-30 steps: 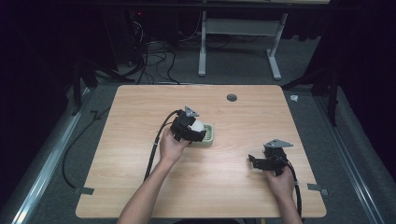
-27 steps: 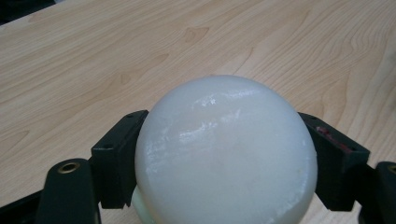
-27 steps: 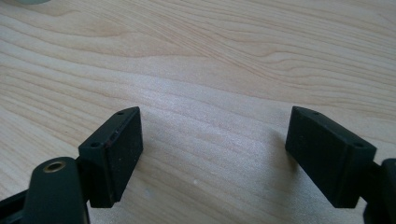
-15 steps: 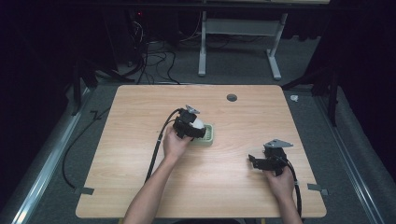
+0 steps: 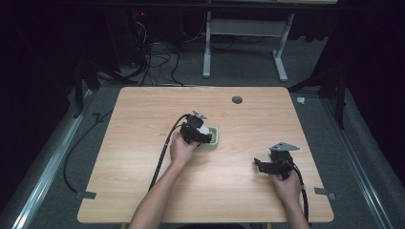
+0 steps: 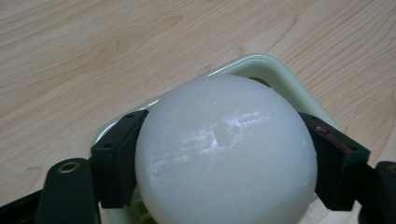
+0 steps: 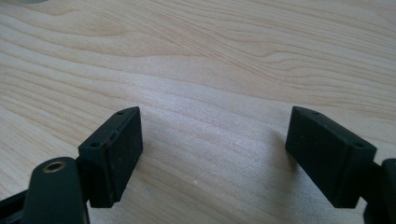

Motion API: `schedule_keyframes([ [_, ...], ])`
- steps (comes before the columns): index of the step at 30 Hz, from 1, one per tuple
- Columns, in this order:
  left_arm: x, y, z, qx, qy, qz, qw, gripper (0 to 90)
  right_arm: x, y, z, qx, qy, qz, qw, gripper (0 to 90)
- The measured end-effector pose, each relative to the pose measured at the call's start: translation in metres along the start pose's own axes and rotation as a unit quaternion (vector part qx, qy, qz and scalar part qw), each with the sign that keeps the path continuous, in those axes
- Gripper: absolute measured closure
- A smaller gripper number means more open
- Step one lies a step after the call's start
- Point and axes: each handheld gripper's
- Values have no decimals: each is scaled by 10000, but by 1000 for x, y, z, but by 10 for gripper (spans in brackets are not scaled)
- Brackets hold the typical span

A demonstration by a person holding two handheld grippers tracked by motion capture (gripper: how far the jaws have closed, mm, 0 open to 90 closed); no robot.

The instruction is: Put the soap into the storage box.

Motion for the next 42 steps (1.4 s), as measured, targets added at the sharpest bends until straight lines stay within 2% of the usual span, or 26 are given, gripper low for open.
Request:
schedule_keyframes([
  [9, 3, 0, -5, -125, -45, 7, 9999, 236, 0, 0, 0, 4, 0, 2, 10000, 197],
  [11, 3, 2, -5, -205, -46, -44, 9998, 235, 0, 0, 0, 4, 0, 2, 10000, 197],
  [14, 2, 3, -4, -194, -2, -40, 9998, 226, 0, 0, 0, 7, -3, -8, 10000, 197],
  [15, 0, 2, -1, -167, 87, -1, 9998, 222, 0, 0, 0, 7, -4, -9, 10000, 197],
  [24, -4, 2, 17, -191, 289, -68, 9994, 206, 0, 0, 0, 11, -4, -11, 10000, 197],
  [32, -5, -5, 36, -207, 585, -4, 9981, 209, 0, -1, 0, 13, -7, -15, 10000, 197],
  [40, -6, -10, 52, -226, 669, 24, 9975, 211, 0, 0, 0, 10, 0, -2, 10000, 197],
  [41, -6, -10, 54, -317, 626, -29, 9975, 211, 0, 0, 0, 11, -2, -5, 10000, 197],
  [42, -6, -10, 54, -317, 626, -29, 9975, 212, 0, 0, 0, 11, -2, -5, 10000, 197],
])
Point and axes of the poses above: each handheld gripper's, and its own axes: z roughly backward along the jaws, x roughly out of its underside, y roughly to its right, and after that the axes turned 14 degrees about y, right-handed
